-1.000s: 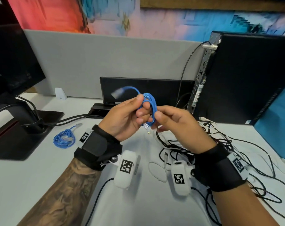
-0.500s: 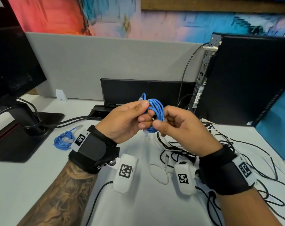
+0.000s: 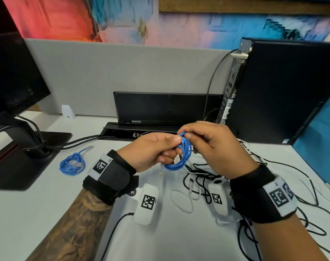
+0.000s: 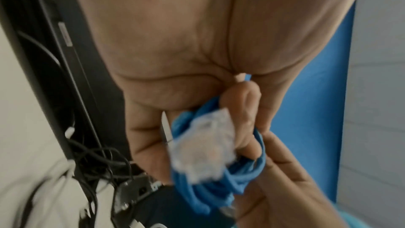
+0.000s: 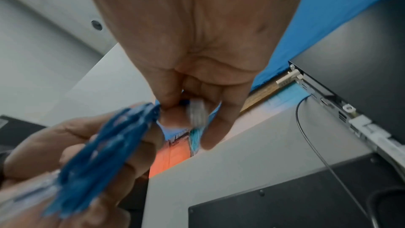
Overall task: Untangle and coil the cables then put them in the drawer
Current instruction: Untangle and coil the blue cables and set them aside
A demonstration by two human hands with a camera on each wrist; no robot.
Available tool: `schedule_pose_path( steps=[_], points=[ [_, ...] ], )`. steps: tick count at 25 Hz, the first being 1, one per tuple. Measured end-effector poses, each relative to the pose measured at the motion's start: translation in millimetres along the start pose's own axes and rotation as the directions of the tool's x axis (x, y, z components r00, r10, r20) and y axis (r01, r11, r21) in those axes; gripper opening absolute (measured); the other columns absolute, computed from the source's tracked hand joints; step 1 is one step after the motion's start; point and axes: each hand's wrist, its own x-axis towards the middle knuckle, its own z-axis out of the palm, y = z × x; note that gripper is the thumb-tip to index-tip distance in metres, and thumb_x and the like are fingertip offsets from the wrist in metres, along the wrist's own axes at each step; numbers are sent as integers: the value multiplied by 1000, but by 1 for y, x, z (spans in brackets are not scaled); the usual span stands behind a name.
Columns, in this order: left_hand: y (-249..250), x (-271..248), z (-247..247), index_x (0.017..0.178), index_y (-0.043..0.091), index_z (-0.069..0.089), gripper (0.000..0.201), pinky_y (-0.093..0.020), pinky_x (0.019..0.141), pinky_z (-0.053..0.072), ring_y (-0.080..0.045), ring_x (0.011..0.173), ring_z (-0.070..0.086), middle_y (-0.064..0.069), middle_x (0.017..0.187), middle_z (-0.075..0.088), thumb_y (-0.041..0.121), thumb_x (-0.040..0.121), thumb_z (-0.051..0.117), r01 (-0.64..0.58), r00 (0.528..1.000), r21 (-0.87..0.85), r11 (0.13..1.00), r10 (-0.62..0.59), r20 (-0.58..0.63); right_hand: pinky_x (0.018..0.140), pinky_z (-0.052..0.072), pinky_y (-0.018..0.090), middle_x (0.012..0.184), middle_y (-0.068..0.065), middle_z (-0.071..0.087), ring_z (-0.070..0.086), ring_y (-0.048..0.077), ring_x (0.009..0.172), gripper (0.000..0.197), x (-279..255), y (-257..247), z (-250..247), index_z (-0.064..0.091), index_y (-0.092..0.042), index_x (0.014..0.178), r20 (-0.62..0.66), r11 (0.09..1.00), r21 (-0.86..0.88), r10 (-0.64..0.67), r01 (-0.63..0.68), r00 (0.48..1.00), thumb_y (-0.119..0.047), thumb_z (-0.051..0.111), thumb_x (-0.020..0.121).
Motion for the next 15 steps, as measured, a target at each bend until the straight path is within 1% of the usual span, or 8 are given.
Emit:
schedule_pose_path(
  steps=[1, 3, 4, 6, 8, 11, 13, 15],
  points=[
    [-1, 2, -1, 88, 6, 64, 29, -14, 51, 32, -3, 53, 37, 3, 66, 52, 23, 102, 45, -5, 999, 46, 999, 7, -46, 78, 49, 17, 92, -15, 67, 64, 3, 89, 18, 0, 0, 1, 74, -19, 108, -18, 999, -44, -11, 10, 1000, -13, 60, 100],
    [-2, 4, -3, 84, 15, 71, 27, -17, 52, 35, -6, 57, 35, -8, 75, 45, 31, 96, 52, -15, 995, 127, 992, 28, -101, 78, 54, 28, 91, -11, 66, 64, 7, 87, 17, 1, -1, 2, 73, -21, 107, -51, 995, -98, -23, 18, 998, -15, 58, 101],
    [-1, 5, -3, 82, 20, 72, 27, -18, 53, 35, -7, 58, 34, -7, 76, 43, 35, 94, 54, -18, 993, 161, 987, 36, -114, 77, 55, 33, 91, -9, 65, 64, 9, 87, 17, 1, -2, 2, 72, -21, 107, -63, 994, -113, -22, 15, 998, -17, 57, 102],
    [2, 5, -2, 79, 22, 70, 26, -20, 54, 34, -8, 56, 34, 1, 69, 42, 38, 92, 54, -20, 990, 210, 978, 49, -130, 75, 56, 38, 90, -8, 64, 64, 11, 86, 17, 2, -4, 0, 71, -22, 107, -82, 991, -132, -26, 15, 996, -18, 55, 102],
    [4, 5, 1, 79, 21, 66, 23, -20, 54, 34, -8, 55, 34, 8, 62, 41, 35, 94, 56, -21, 992, 234, 972, 49, -114, 73, 57, 39, 90, -8, 63, 63, 12, 84, 18, 2, -7, 0, 71, -22, 107, -94, 990, -142, -24, 10, 995, -19, 55, 102],
    [4, 3, 5, 78, 21, 63, 24, -17, 53, 35, -7, 53, 37, 12, 59, 45, 19, 100, 54, -37, 998, 299, 954, 53, -43, 70, 54, 39, 88, -8, 63, 60, 10, 79, 17, 2, -8, -7, 72, -21, 108, -161, 983, -183, -25, -5, 987, -18, 56, 102],
    [4, 2, 3, 81, 20, 63, 20, -16, 56, 38, -8, 54, 39, 11, 60, 45, 21, 99, 54, -72, 997, 313, 947, 75, 1, 69, 52, 40, 87, -8, 63, 60, 11, 77, 17, 1, -5, -16, 72, -21, 109, -222, 982, -187, -7, -35, 975, -18, 57, 102],
    [5, 2, 3, 85, 15, 61, 16, -17, 58, 37, -9, 55, 38, 10, 61, 42, 25, 95, 52, -94, 996, 281, 955, 90, 26, 70, 52, 38, 87, -7, 63, 60, 11, 78, 17, 0, -4, -20, 72, -21, 110, -253, 981, -181, 14, -61, 967, -19, 57, 102]
  ],
)
